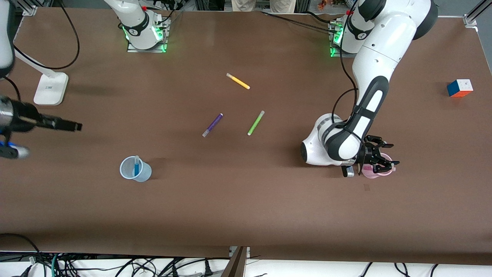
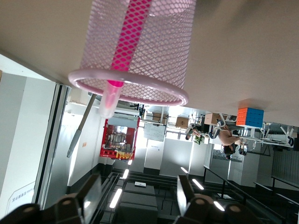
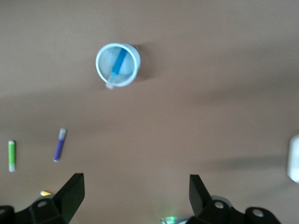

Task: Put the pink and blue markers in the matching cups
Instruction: 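Release the pink marker into the pink cup with the left gripper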

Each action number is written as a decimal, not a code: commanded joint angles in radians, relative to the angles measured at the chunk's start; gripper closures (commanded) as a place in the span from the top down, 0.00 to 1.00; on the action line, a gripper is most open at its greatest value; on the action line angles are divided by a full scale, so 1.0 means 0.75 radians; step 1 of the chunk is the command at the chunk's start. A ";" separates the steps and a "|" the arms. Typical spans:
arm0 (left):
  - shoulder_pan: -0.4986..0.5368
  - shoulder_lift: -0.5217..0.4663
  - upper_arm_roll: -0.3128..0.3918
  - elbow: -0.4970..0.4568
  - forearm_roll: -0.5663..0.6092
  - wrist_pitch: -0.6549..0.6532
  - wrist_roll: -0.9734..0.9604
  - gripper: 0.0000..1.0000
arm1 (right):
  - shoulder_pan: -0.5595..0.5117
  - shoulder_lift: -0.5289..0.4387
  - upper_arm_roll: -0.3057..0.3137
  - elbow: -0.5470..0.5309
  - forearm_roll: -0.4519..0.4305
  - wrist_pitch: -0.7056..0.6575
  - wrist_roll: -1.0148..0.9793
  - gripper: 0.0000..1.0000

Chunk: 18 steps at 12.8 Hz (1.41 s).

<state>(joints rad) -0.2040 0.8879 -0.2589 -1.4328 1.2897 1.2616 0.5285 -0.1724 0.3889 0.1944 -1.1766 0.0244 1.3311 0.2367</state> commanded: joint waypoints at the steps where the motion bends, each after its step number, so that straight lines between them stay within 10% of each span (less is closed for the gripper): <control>1: 0.002 -0.059 0.000 0.037 0.005 -0.021 -0.019 1.00 | 0.046 -0.115 0.007 -0.045 -0.112 -0.075 0.006 0.99; 4: 0.008 -0.167 -0.009 0.047 -0.083 -0.021 -0.203 1.00 | 0.060 -0.226 0.035 -0.249 -0.151 0.008 0.018 0.99; 10: 0.153 -0.198 -0.007 0.341 -0.747 -0.005 -0.665 1.00 | 0.064 -0.355 0.078 -0.476 -0.139 0.239 0.022 0.99; 14: 0.296 -0.237 -0.009 0.462 -1.287 0.187 -0.825 1.00 | 0.064 -0.363 0.072 -0.489 -0.117 0.230 0.087 0.99; 18: 0.327 -0.408 -0.011 0.464 -1.449 0.269 -0.882 1.00 | 0.062 -0.363 0.066 -0.487 -0.104 0.199 0.085 0.99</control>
<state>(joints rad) 0.0356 0.6659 -0.2571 -1.0673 0.2530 1.4513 -0.0925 -0.1193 0.1452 0.2445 -1.5143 -0.0695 1.4827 0.2896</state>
